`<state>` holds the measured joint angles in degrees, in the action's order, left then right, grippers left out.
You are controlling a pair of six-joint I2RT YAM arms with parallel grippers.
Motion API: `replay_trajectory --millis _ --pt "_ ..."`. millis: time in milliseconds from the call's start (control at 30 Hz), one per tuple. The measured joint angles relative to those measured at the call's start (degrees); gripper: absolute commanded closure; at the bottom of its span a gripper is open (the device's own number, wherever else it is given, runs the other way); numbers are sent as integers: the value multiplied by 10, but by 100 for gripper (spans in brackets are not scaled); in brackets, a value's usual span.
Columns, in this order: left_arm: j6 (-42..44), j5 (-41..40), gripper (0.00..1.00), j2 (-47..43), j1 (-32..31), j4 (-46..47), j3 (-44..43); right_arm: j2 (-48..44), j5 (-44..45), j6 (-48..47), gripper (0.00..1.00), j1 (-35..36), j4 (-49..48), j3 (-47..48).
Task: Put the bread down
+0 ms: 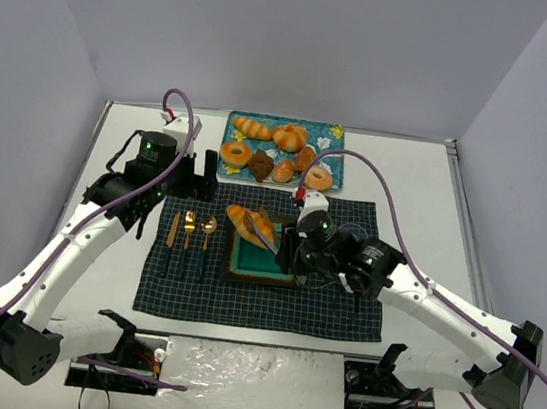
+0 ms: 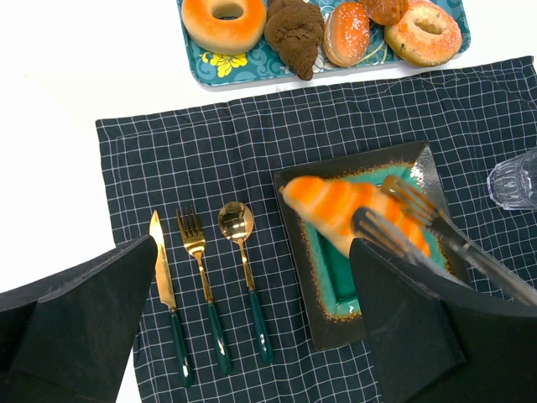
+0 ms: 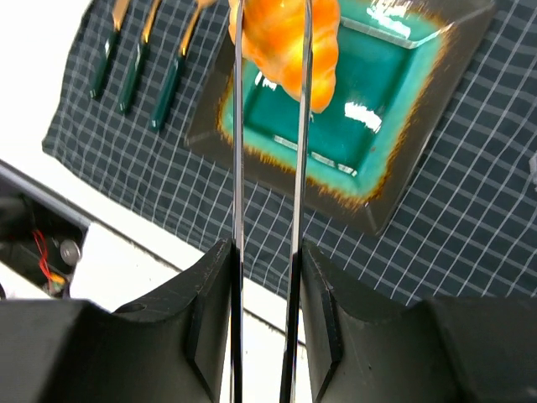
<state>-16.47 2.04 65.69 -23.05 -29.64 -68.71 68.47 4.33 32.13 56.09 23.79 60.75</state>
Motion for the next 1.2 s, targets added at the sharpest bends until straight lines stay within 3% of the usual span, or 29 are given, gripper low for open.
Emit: replay_trajectory --millis 433,867,1200 --pt "0 -2 3 1 -5 0 0 12 37 37 99 38 -24 -42" --pt "0 -6 3 2 -5 0 0 26 48 44 70 51 -34 -45" --pt "0 -6 3 2 -5 0 0 26 50 52 60 51 -34 -45"
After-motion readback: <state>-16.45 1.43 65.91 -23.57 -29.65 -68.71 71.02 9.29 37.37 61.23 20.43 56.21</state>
